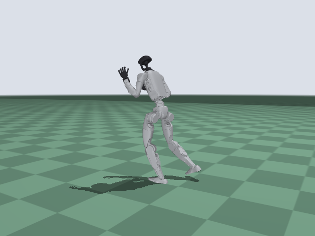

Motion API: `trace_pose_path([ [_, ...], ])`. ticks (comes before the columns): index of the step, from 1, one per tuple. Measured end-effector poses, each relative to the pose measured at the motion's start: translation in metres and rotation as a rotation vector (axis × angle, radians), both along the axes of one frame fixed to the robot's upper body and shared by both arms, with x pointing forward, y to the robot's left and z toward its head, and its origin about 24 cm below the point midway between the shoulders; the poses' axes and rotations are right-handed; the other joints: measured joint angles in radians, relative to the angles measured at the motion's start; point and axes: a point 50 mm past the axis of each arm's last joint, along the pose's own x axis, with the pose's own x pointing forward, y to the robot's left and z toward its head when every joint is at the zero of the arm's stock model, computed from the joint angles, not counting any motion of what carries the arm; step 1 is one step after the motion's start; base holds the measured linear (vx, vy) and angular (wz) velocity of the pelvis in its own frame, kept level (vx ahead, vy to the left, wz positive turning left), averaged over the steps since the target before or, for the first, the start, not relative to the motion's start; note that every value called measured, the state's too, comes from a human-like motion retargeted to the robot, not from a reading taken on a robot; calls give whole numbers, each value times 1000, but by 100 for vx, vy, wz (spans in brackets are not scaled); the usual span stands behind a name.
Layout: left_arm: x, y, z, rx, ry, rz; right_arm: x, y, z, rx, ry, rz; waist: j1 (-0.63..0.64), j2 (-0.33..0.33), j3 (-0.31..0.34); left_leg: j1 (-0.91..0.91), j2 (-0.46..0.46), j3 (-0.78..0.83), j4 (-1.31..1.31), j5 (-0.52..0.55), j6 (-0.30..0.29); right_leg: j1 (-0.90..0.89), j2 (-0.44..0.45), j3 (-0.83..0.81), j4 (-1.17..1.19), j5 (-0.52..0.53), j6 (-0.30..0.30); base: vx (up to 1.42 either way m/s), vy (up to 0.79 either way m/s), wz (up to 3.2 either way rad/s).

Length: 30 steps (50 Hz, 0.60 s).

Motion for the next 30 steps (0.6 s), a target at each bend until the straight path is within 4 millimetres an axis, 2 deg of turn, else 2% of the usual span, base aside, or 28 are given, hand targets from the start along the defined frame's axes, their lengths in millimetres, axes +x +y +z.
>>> trace_pose_path([
  [2, 14, -12, 45, 146, -70, 233, -8, -16, -26, -131, 192, 4, -164, 47, -47, 47, -8, -5, -46, 2, -48, -187, 21, 4, 57, -26, 16, 111, 31, 34],
  [3, 22, -17, 67, 235, -97, 360, -15, -25, -32, -192, 248, -7, -248, 79, -70, 76, -8, -18, -84, 22, -75, -259, 43, -6, 21, -17, 29, 117, 23, 71],
  [5, 55, -16, 108, 376, -54, 615, -27, -46, -33, -283, 317, -81, -411, 148, -108, 136, -2, -71, -167, 93, -119, -344, 80, -69, -172, 34, 61, 123, 12, 117],
  [6, 86, -20, 124, 444, 24, 698, -30, -59, -31, -290, 333, -164, -479, 165, -110, 178, -5, -114, -204, 150, -131, -337, 86, -110, -328, 80, 80, 129, 0, 161],
  [8, 145, -15, 140, 647, 214, 973, -35, -81, -26, -288, 343, -323, -601, 158, -101, 274, -22, -219, -260, 276, -143, -301, 88, -160, -602, 169, 123, 135, -14, 182],
  [10, 186, 8, 127, 994, 469, 1347, -36, -89, -21, -329, 312, -433, -685, 152, -88, 377, -43, -366, -311, 413, -106, -266, 87, -158, -745, 229, 162, 138, -28, 138],
  [12, 203, 38, 97, 1126, 694, 1432, -35, -84, -10, -394, 220, -450, -679, 170, -79, 414, -68, -432, -216, 507, -58, -222, 81, -150, -742, 262, 153, 135, -34, 16],
  [13, 202, 42, 101, 1075, 706, 1410, -32, -72, -7, -349, 167, -409, -655, 118, -80, 395, -78, -393, -93, 524, -48, -195, 70, -153, -712, 271, 131, 129, -34, -61],
  [15, 182, 24, 127, 809, 548, 1167, -23, -44, 7, -196, 14, -323, -583, 0, -88, 287, -29, -240, 231, 469, 14, -167, 53, -152, -612, 230, 81, 125, -32, -96],
  [16, 168, 5, 126, 693, 452, 924, -16, -32, 23, -142, -98, -294, -522, -21, -91, 222, 22, -180, 381, 404, 41, -168, 61, -133, -548, 169, 66, 124, -27, -118],
  [17, 150, -10, 122, 592, 365, 699, -10, -19, 41, -102, -210, -269, -457, -36, -100, 154, 61, -139, 514, 344, 63, -169, 69, -113, -487, 112, 55, 126, -22, -134],
  [19, 117, -30, 82, 481, 289, 319, 11, 7, 78, -82, -415, -274, -313, -50, -133, 12, 67, -151, 673, 259, 80, -159, 82, -74, -405, 34, 53, 126, -14, -138],
  [20, 99, -31, 59, 440, 281, 192, 24, 27, 99, -84, -505, -288, -245, -69, -142, -55, 47, -173, 716, 236, 83, -140, 82, -53, -382, 10, 52, 128, -6, -134],
  [22, 72, -28, 9, 345, 353, -85, 65, 59, 132, -165, -556, -398, -92, -127, -162, -162, 0, -181, 669, 214, 61, -71, 65, 2, -420, 13, 69, 132, 0, -134],
  [24, 50, -20, -37, 201, 494, -408, 125, 80, 150, -334, -470, -579, 90, -202, -163, -213, -11, -120, 494, 213, 37, 11, 42, 79, -508, 68, 97, 137, 7, -164],
  [25, 42, -17, -60, 103, 568, -581, 157, 77, 155, -434, -393, -708, 189, -241, -156, -220, -4, -68, 373, 223, 25, 52, 29, 120, -556, 109, 113, 139, 17, -194],
  [26, 41, -8, -82, 153, 654, -394, 186, 67, 148, -587, -290, -809, 287, -258, -146, -202, 7, -10, 214, 246, -1, 91, 22, 157, -598, 164, 127, 139, 25, -201],
  [27, 38, -2, -102, 127, 741, -367, 207, 48, 144, -677, -178, -909, 377, -263, -134, -177, 15, 38, 57, 270, -31, 134, 19, 191, -635, 222, 137, 138, 37, -196],
  [28, 33, -4, -117, -89, 788, -647, 220, 30, 139, -665, -40, -953, 453, -243, -117, -141, 16, 64, -95, 295, -67, 184, 22, 220, -662, 282, 139, 137, 47, -153],
  [29, 31, -2, -124, -87, 818, -658, 225, 19, 136, -645, 28, -966, 488, -202, -108, -106, 17, 69, -193, 309, -90, 235, 35, 239, -662, 331, 130, 136, 57, -98],
  [30, 31, 3, -129, 30, 860, -538, 227, 12, 134, -629, 64, -957, 503, -152, -103, -72, 18, 63, -262, 317, -106, 286, 53, 253, -648, 374, 116, 133, 63, 6],
])
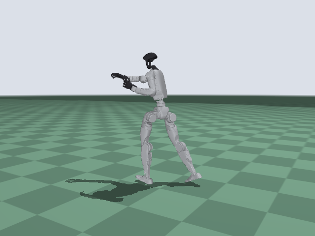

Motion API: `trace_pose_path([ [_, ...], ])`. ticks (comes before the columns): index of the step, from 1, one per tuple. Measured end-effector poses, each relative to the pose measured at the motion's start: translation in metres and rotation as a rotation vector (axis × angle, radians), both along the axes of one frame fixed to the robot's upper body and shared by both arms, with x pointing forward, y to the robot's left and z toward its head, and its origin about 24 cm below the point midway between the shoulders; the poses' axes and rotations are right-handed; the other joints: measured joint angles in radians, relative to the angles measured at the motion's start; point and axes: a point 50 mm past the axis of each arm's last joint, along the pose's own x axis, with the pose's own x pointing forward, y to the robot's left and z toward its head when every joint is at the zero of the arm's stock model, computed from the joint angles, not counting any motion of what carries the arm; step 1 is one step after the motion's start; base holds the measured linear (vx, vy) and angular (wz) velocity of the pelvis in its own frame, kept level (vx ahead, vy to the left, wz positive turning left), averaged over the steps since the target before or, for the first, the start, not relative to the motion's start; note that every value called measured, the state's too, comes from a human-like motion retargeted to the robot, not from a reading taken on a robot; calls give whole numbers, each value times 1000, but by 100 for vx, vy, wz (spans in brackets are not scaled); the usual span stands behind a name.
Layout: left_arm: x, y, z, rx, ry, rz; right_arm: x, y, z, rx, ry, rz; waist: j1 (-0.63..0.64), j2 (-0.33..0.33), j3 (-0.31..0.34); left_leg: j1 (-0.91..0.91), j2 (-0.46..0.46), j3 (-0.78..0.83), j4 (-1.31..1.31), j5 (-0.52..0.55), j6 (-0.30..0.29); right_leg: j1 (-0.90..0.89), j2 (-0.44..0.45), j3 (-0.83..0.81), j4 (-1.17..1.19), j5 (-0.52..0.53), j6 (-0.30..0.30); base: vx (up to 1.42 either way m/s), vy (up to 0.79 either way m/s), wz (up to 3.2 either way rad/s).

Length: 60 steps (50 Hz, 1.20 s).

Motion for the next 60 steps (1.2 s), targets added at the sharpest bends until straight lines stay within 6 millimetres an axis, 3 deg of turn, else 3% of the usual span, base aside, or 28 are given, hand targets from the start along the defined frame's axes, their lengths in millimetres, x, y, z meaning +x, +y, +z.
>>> trace_pose_path([
  [2, 7, -12, 30, 37, -140, 50, -20, 17, 8, 147, -156, 182, -88, 128, 34, 87, 3, -39, 35, -58, 45, 29, 36, -80, 229, -14, -64, 126, 64, 125],
  [3, 8, -26, 54, -25, -272, 11, -41, 27, 9, 210, -249, 322, -153, 171, 45, 112, 0, -70, 89, -116, 80, -24, 26, -161, 429, -71, -95, 121, 55, 184],
  [5, 18, -49, 110, 165, -548, 131, -95, 39, -2, 251, -361, 576, -305, 193, 47, 108, -27, -150, 203, -226, 138, -189, -62, -298, 797, -209, -149, 119, 39, 191],
  [7, 44, -69, 164, 475, -715, 389, -144, 30, -34, 248, -358, 735, -468, 193, 15, 100, -49, -211, 238, -275, 133, -384, -78, -291, 985, -280, -160, 123, 20, 173],
  [10, 113, -75, 224, 932, -670, 827, -207, -2, -91, 256, -225, 812, -734, 262, -43, 141, -29, -305, 169, -246, 58, -596, 30, -250, 913, -272, -92, 133, 6, 196],
  [12, 165, -57, 228, 1162, -513, 1010, -229, -21, -116, 341, -124, 794, -941, 307, -22, 225, -8, -395, 87, -165, 13, -610, 25, -335, 667, -222, -15, 142, -11, 241],
  [14, 194, -18, 212, 1436, -304, 1132, -240, -30, -129, 360, -42, 781, -1122, 337, 5, 301, 16, -461, 7, -33, -39, -548, 4, -456, 267, -151, 4, 140, -29, 206],
  [16, 199, 16, 201, 1591, -139, 1187, -243, -36, -131, 322, -11, 755, -1239, 295, 40, 423, 9, -499, -59, 85, -46, -498, -31, -534, -12, -134, 67, 146, -51, 107],
  [18, 195, 30, 204, 1586, -118, 1191, -247, -33, -126, 265, -50, 755, -1260, 231, 68, 558, -4, -504, -96, 182, -5, -477, -46, -548, -118, -165, 100, 148, -57, -42],
  [20, 186, 19, 214, 1380, -260, 1126, -253, -27, -110, 233, -177, 777, -1187, 166, 101, 655, -45, -463, -14, 218, 73, -430, -62, -533, -106, -115, 78, 145, -48, -144],
  [22, 172, -12, 207, 1041, -403, 925, -256, -18, -83, 190, -370, 816, -1073, 143, 115, 601, -60, -365, 285, 138, 126, -396, -74, -504, -6, -92, 21, 140, -34, -162],
  [24, 146, -39, 179, 647, -439, 610, -245, -3, -50, 130, -543, 849, -971, 178, 108, 448, -13, -298, 608, 22, 151, -413, -48, -470, 140, -198, -29, 133, -19, -133],
  [25, 126, -43, 162, 450, -429, 447, -235, 9, -32, 92, -602, 862, -927, 204, 98, 360, 12, -286, 741, -34, 160, -429, -30, -456, 213, -257, -48, 130, -10, -112],
  [27, 89, -45, 111, 242, -346, 186, -187, 47, -2, -1, -562, 811, -851, 211, 56, 203, 18, -278, 845, -114, 174, -429, -21, -426, 286, -292, -49, 131, -3, -99],
  [30, 40, -36, 38, 108, -160, -10, -82, 91, 12, -165, -300, 490, -676, 135, -20, 41, -2, -195, 724, -188, 182, -365, -40, -351, 246, -242, -13, 136, 5, -113],
  [31, 29, -34, 13, 5, -39, -101, -45, 86, -2, -172, -154, 355, -581, 97, -36, 22, -4, -137, 601, -176, 166, -336, -52, -319, 209, -203, -2, 139, 15, -146],
  [33, 7, -30, -33, -255, 218, -260, 4, 36, -30, -99, 91, 66, -382, 37, -50, 11, -1, -25, 307, -102, 115, -273, -68, -259, 136, -115, 13, 140, 26, -156],
  [35, -13, -16, -68, -441, 424, -302, 15, -28, -45, 124, 198, -128, -212, 22, -39, 19, 15, 55, 6, -17, 49, -189, -67, -218, 70, -24, 18, 141, 43, -106],
  [38, -35, 10, -71, -402, 442, -183, -3, -69, -19, 452, -15, -56, -131, 85, 19, 15, 36, 33, -164, 18, 5, -18, -55, -209, 63, 61, -3, 141, 54, 27],
  [40, -37, 14, -51, -331, 336, -129, -31, -63, 3, 619, -194, 210, -160, 128, 62, 7, 32, -60, -57, 32, 37, 36, -40, -215, 207, 55, -30, 137, 50, 125],
  [42, -22, 4, -20, -279, 171, -130, -70, -46, 5, 753, -293, 547, -208, 125, 103, -21, 7, -120, 195, -86, 103, -17, -56, -226, 478, -46, -41, 134, 39, 133],
  [45, 8, -21, 33, -172, -97, -140, -129, -34, -17, 890, -351, 947, -271, 94, 142, 9, -33, -141, 414, -266, 152, -172, -70, -210, 797, -222, -70, 130, 25, 88],
  [47, 18, -34, 66, -52, -261, -74, -162, -36, -46, 885, -328, 1046, -355, 82, 121, 71, -53, -158, 377, -283, 136, -297, -45, -228, 833, -293, -88, 128, 17, 96],
  [50, 13, -36, 89, -30, -400, 10, -199, -36, -93, 871, -192, 1078, -585, 149, 45, 180, -45, -236, 227, -209, 79, -416, 16, -358, 619, -296, -89, 130, 8, 146],
  [52, 7, -33, 88, -104, -404, 6, -215, -41, -124, 958, -63, 1039, -747, 204, 17, 259, -41, -300, 127, -109, 46, -427, 45, -460, 322, -232, -52, 135, -7, 168],
  [55, 6, -29, 79, -81, -381, 76, -232, -61, -164, 1064, 58, 834, -912, 216, 29, 421, -72, -371, 13, 55, 29, -420, 42, -538, -63, -167, 27, 141, -22, 117],
  [58, 7, -24, 62, 3, -348, 192, -251, -83, -184, 1085, 56, 629, -939, 197, 70, 534, -98, -397, 92, 137, 57, -435, 18, -518, -151, -182, 48, 140, -27, 14],
  [60, 7, -19, 47, -30, -306, 248, -259, -90, -183, 1099, 7, 579, -918, 180, 94, 512, -127, -385, 316, 121, 80, -429, -10, -474, -96, -101, 19, 130, -23, -30],
])
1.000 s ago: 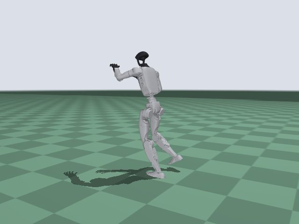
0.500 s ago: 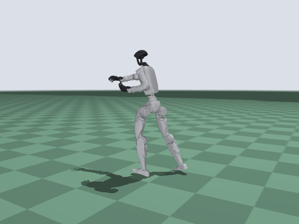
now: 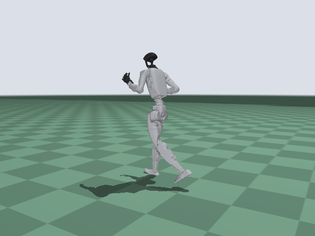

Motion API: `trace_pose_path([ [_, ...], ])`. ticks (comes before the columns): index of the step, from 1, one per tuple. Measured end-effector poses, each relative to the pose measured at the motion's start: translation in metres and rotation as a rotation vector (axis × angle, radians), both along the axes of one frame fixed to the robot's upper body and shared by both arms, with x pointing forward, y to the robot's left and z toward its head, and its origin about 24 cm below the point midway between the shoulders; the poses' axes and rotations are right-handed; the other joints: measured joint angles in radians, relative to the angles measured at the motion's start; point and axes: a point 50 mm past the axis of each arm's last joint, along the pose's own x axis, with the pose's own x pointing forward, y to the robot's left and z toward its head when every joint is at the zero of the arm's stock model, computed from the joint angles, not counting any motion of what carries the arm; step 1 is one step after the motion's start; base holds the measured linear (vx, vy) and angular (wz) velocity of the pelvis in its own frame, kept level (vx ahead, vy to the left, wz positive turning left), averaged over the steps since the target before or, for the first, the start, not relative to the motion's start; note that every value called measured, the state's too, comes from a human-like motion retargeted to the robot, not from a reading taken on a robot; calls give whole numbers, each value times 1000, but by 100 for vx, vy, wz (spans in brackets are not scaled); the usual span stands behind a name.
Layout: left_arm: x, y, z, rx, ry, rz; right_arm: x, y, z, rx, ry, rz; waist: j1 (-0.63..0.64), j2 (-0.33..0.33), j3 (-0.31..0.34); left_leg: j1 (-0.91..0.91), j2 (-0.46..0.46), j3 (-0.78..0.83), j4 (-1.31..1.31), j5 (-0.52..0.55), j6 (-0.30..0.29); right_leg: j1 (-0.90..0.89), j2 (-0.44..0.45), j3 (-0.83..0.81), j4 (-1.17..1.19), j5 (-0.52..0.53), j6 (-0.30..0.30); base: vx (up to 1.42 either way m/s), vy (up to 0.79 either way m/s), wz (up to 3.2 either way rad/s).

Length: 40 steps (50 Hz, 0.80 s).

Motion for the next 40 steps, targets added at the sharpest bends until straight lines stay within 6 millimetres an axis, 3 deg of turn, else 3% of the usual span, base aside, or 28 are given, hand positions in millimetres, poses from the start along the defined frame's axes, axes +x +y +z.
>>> trace_pose_path([
  [2, -2, 9, -21, -79, 78, 77, 2, 3, 8, 18, -63, -7, 41, 12, 27, -92, 23, 44, 289, -66, 23, -3, 6, 39, 146, -4, -58, 121, -19, -52],
  [5, -17, 31, -63, -206, 297, 160, 18, 11, 29, 29, -182, 20, 127, 49, 66, -258, 99, 98, 612, -189, 69, -12, 47, 78, 393, -207, -111, 113, -15, -75],
  [7, -35, 41, -83, -251, 424, 134, 23, 14, 42, 54, -260, 42, 214, 41, 57, -375, 112, 134, 663, -256, 98, 9, 57, 103, 443, -255, -92, 112, -12, -93],
  [8, -44, 45, -88, -183, 466, 138, 22, 16, 47, 74, -297, 61, 267, 26, 43, -425, 107, 156, 636, -280, 110, 30, 56, 117, 435, -253, -72, 113, -10, -103],
  [10, -57, 46, -91, -203, 551, -17, 18, 22, 50, 181, -336, 126, 387, -31, 11, -499, 88, 214, 482, -292, 124, 77, 44, 154, 382, -213, -31, 113, -6, -110],
  [13, -67, 59, -91, -175, 593, 43, 13, 31, 52, 216, -346, 186, 519, -91, -22, -510, 73, 289, 24, -201, 79, 167, 39, 210, 282, -95, 12, 113, 6, -105],
  [17, -63, 55, -92, -187, 596, -48, 14, 46, 45, 45, -283, 293, 554, -62, -35, -438, 116, 284, -466, -105, -41, 297, 96, 250, 325, 10, -19, 113, 21, -63],
  [20, -40, 34, -82, -140, 474, -99, 18, 54, 25, -58, -179, 326, 494, -33, -24, -426, 148, 245, -433, -53, -30, 235, 108, 210, 686, -15, -81, 102, 22, 13],
  [23, 6, -8, -56, -90, 306, -199, 29, 53, -15, -38, 31, 265, 396, -76, 28, -465, 104, 224, -152, -204, 70, 90, 14, 164, 1059, -170, -151, 89, 18, 56],
  [25, 28, -39, -27, -24, 176, -265, 29, 49, -46, -5, 186, 218, 315, -91, 60, -462, 81, 217, -11, -320, 87, 9, -7, 164, 1167, -249, -184, 86, 14, 65],
  [27, 34, -66, 12, 28, 3, -313, 20, 43, -55, 15, 243, 214, 223, -75, 63, -425, 77, 221, 21, -365, 46, -60, 3, 150, 1120, -275, -190, 89, 10, 50],
  [29, 24, -83, 47, 40, -164, -351, 8, 35, -46, 19, 227, 248, 119, -37, 42, -361, 79, 231, -28, -362, 4, -96, 23, 111, 934, -267, -173, 93, 6, 22],
  [32, 4, -93, 74, -4, -299, -420, -3, 25, -26, 16, 188, 262, -22, 1, -11, -239, 43, 261, -158, -281, -7, -68, 49, 33, 447, -149, -107, 99, -2, -28],
  [35, -3, -99, 74, -2, -275, -500, -5, 18, -18, -39, 185, 210, -87, -42, -69, -101, -54, 310, -234, -143, 12, -1, 27, -107, 44, 37, -5, 107, -9, -115],
  [37, -1, -103, 61, 38, -206, -562, -5, 17, -18, -82, 186, 178, -79, -88, -110, -68, -99, 358, -162, -44, 8, 20, 10, -195, -21, 124, 30, 105, -9, -186],
  [40, 2, -103, 37, 94, -106, -601, -2, 16, -21, -84, 173, 141, -41, -129, -157, -151, -94, 443, 160, 77, -19, 50, 2, -193, 3, 117, -24, 95, -2, -198],
])
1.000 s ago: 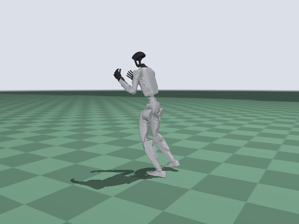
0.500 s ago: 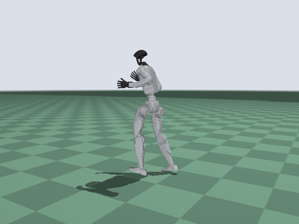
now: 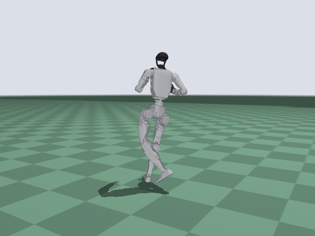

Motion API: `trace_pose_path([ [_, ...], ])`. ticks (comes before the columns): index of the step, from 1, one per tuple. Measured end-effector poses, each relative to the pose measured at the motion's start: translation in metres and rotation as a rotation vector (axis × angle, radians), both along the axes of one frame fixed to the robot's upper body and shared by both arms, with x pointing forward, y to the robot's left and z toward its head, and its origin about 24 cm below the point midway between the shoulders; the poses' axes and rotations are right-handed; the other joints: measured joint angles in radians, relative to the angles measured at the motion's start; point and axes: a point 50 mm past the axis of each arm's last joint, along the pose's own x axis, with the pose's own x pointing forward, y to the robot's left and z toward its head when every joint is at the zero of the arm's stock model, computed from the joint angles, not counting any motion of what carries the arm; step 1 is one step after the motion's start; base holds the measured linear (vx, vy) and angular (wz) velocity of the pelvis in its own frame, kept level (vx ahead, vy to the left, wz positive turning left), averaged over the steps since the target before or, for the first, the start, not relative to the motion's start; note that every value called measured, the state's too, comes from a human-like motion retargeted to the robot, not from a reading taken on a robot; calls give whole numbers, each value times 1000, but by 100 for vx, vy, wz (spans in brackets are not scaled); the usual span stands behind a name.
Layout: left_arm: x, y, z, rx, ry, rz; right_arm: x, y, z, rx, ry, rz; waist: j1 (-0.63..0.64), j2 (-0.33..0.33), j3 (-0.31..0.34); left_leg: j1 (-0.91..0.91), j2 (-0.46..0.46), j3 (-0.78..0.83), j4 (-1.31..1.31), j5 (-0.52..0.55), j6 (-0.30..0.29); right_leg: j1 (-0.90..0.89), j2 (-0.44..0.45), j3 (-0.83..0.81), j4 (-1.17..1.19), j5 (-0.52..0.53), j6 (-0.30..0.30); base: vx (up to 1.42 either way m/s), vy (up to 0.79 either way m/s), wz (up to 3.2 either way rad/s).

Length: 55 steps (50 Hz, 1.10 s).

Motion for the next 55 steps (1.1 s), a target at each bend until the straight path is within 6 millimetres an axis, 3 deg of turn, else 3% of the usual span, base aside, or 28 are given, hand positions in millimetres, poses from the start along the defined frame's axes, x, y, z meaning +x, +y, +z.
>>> trace_pose_path([
  [3, 14, 18, -27, -11, 121, 164, 20, 8, -5, 94, -19, -11, 38, 45, 41, -125, 171, 85, 420, -77, 27, 26, 43, 104, 107, -212, -116, 82, 10, -202],
  [5, 26, 41, -58, -106, 320, 285, 38, 14, -7, 140, -18, -14, 66, 89, 94, -212, 261, 60, 605, -159, 71, 25, 83, 189, 224, -323, -163, 74, 16, -239],
  [6, 25, 55, -77, -168, 433, 309, 41, 16, -4, 148, -29, 0, 85, 99, 109, -259, 263, 25, 634, -179, 78, 26, 101, 238, 266, -345, -164, 71, 16, -274],
  [8, 12, 82, -109, -272, 604, 337, 39, 20, 5, 176, -70, 49, 132, 97, 119, -342, 239, -36, 625, -207, 80, 43, 128, 344, 299, -358, -145, 69, 14, -300],
  [10, -13, 107, -126, -307, 688, 375, 26, 25, 14, 337, -104, 139, 190, 62, 102, -383, 201, -60, 506, -228, 77, 84, 132, 466, 258, -322, -101, 67, 12, -312],
  [12, -34, 128, -136, -232, 743, 432, 16, 23, 22, 246, -136, 151, 247, 27, 84, -374, 180, -53, 282, -225, 85, 128, 120, 589, 196, -250, -52, 64, 15, -313],
  [15, -61, 151, -152, -185, 875, 469, 10, 22, 24, 270, -123, 203, 325, 13, 60, -308, 156, -99, -163, -174, 69, 186, 123, 759, 123, -130, 15, 59, 21, -328],
  [19, -85, 165, -166, -96, 989, 535, 13, 21, 29, 119, -144, 219, 382, 45, 47, -262, 152, -485, -548, -68, 28, 245, 161, 907, 94, -96, 60, 46, 29, -320],
  [22, -85, 161, -172, 13, 994, 527, 19, 22, 36, -74, -224, 192, 361, 54, 72, -271, 157, -690, -546, -42, -6, 250, 157, 871, 194, -226, 36, 29, 37, -213],
  [23, -80, 157, -173, 55, 980, 504, 21, 23, 38, -146, -259, 162, 353, 56, 89, -272, 163, -684, -498, -87, -16, 227, 156, 832, 288, -300, 18, 21, 43, -179],
  [25, -62, 146, -174, 130, 928, 467, 26, 27, 37, -82, -286, 114, 353, 50, 134, -276, 163, -613, -358, -269, -25, 138, 147, 756, 562, -454, -18, 15, 43, -191],
  [27, -33, 128, -171, 250, 825, 434, 35, 30, 25, -112, -262, 19, 370, 26, 183, -296, 153, -504, -196, -441, 16, 27, 112, 701, 845, -563, -60, 8, 37, -216],
  [29, -3, 105, -153, 292, 674, 412, 41, 36, 7, 19, -166, -5, 383, 6, 221, -315, 157, -404, -62, -533, 63, -52, 64, 643, 1026, -615, -112, 6, 28, -226],
  [31, 18, 82, -120, 242, 501, 380, 37, 39, -4, 54, -101, 24, 370, 2, 231, -304, 177, -315, -10, -565, 61, -93, 14, 572, 1097, -626, -147, 13, 21, -223],
  [33, 29, 60, -79, 101, 344, 335, 27, 36, -2, 68, -88, 96, 319, 18, 215, -263, 199, -237, -53, -553, 35, -103, -2, 509, 1064, -610, -130, 21, 13, -202],
  [36, 26, 45, -32, -96, 184, 273, 12, 23, 3, 2, -40, 172, 188, 71, 151, -181, 225, -147, -209, -448, 10, -80, 22, 403, 850, -583, -52, 28, -1, -185],
  [38, 20, 43, -11, -156, 116, 248, 5, 10, 4, -80, 28, 187, 118, 119, 102, -134, 249, -83, -317, -355, -18, -65, 12, 262, 674, -573, -18, 30, -15, -218],
  [42, 6, 33, 13, -218, 40, 143, 3, -7, 3, -191, 111, 178, 36, 202, 72, -71, 269, 10, -460, -193, -54, -40, 15, -10, 328, -462, 35, 29, -21, -236],
  [45, -5, 28, 16, -211, 8, 85, 9, -11, -6, -250, 153, 161, 16, 182, 101, -47, 252, 9, -415, -161, -14, -18, 38, -30, 140, -347, 50, 29, -25, -263],
  [48, -4, 45, -2, -135, 22, 179, 28, -3, -15, -279, 107, 155, 30, 127, 160, -151, 284, -37, -43, -213, 71, 2, 75, 99, 117, -397, 0, 30, -21, -306],
  [50, 8, 74, -36, -68, 139, 407, 45, 9, -3, -307, -9, 128, 59, 120, 212, -258, 307, -111, 237, -213, 93, 22, 117, 197, 129, -453, -66, 36, -9, -306],
  [52, 13, 112, -92, -1, 400, 616, 61, 30, 25, -255, -180, 149, 116, 113, 252, -346, 287, -188, 427, -242, 88, 52, 151, 302, 146, -486, -113, 50, -2, -302],
  [53, 6, 129, -120, 25, 544, 664, 67, 43, 43, -198, -269, 190, 154, 102, 262, -379, 272, -209, 488, -268, 90, 71, 158, 354, 148, -492, -122, 61, 0, -292],
  [55, -22, 156, -154, 79, 745, 694, 66, 67, 82, -68, -454, 290, 257, 61, 255, -435, 249, -214, 541, -313, 114, 117, 150, 447, 125, -473, -115, 71, 1, -272],
])
